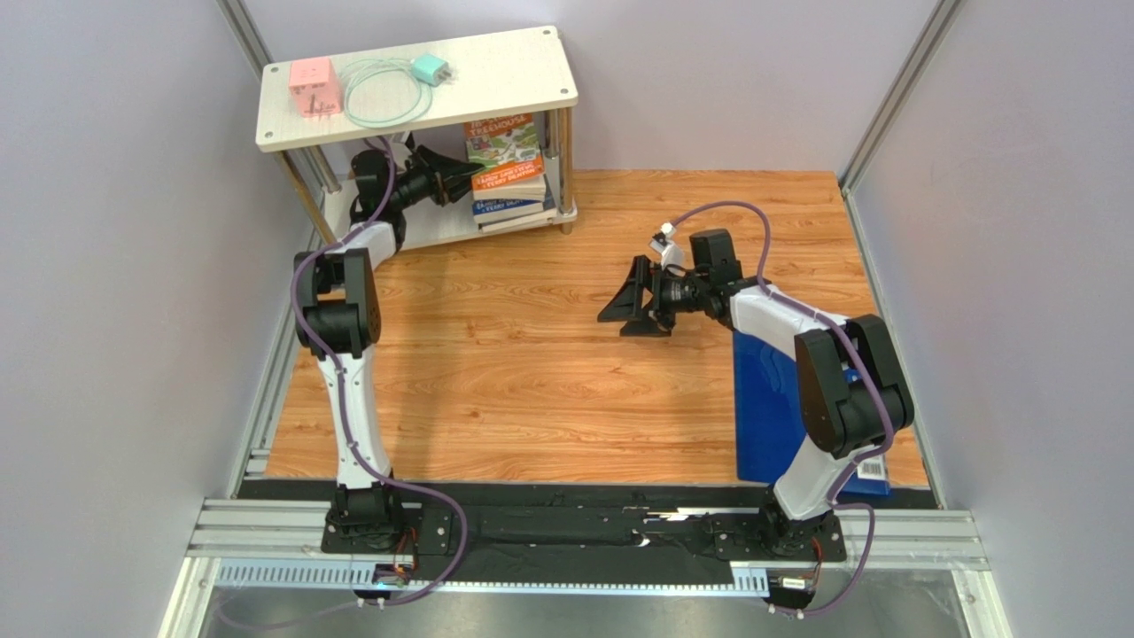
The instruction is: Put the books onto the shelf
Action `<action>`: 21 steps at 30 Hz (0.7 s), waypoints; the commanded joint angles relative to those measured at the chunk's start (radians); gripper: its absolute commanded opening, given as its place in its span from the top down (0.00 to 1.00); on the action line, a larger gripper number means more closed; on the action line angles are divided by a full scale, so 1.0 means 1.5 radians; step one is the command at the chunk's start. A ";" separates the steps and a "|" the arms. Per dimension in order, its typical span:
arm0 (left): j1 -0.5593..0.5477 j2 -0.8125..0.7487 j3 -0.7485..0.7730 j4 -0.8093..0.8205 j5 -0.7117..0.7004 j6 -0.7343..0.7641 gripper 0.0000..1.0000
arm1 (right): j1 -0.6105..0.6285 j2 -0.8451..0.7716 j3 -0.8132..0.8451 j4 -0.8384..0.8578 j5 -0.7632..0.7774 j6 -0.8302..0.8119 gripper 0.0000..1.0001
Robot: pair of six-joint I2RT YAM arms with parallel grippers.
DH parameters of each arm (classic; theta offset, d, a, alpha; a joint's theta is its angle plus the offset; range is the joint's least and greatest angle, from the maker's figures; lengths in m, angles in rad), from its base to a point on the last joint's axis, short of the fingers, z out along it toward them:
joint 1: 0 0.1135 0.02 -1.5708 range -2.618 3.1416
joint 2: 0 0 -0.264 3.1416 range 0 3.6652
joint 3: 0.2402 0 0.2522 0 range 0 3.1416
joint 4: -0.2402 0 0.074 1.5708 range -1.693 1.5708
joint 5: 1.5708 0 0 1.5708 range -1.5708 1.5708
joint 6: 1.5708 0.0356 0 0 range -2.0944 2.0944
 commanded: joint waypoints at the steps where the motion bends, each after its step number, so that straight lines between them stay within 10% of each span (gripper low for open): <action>1: 0.004 -0.003 0.041 0.012 -0.006 0.014 0.63 | -0.003 -0.005 -0.010 0.028 -0.016 -0.011 0.17; 3: 0.003 -0.009 0.035 0.000 -0.007 0.024 0.03 | -0.003 -0.005 -0.013 0.030 -0.016 -0.011 0.16; 13: 0.003 -0.076 -0.011 -0.048 -0.040 0.078 0.00 | -0.003 -0.011 -0.023 0.048 -0.021 0.002 0.17; 21: -0.003 -0.193 0.000 -0.362 -0.135 0.310 0.01 | -0.004 -0.020 -0.032 0.059 -0.023 0.008 0.16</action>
